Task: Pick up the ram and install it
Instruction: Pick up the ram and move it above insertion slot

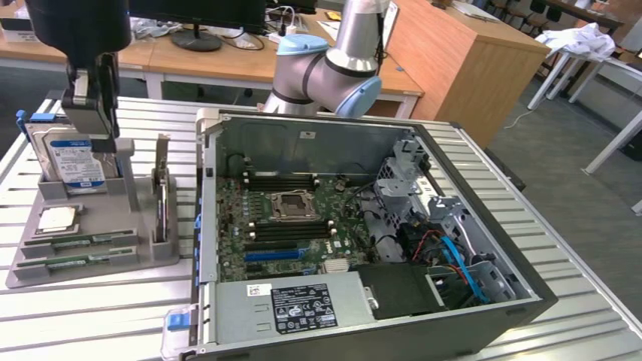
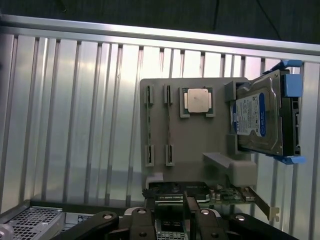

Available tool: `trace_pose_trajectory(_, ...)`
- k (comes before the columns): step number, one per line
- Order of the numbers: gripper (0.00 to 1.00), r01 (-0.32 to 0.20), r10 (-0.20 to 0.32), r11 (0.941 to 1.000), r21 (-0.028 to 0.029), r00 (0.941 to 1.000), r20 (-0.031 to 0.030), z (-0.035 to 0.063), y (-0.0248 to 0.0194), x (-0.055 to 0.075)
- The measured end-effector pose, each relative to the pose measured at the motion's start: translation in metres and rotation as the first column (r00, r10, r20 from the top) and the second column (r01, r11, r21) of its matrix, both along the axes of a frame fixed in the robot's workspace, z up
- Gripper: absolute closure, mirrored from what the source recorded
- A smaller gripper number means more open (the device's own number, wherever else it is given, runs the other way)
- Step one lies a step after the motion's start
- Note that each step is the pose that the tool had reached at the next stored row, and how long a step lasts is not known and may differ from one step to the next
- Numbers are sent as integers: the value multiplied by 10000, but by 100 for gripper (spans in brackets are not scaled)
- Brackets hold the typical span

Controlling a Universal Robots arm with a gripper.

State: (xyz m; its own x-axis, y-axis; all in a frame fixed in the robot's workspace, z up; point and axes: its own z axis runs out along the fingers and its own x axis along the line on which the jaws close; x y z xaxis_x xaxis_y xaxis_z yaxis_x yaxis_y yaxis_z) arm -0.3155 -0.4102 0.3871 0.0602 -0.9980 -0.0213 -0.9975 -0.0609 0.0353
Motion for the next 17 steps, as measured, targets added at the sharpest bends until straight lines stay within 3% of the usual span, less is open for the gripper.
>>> trace_pose_trajectory(17,64,1,-1,10000,-1,10000,-1,-61,0,-33)
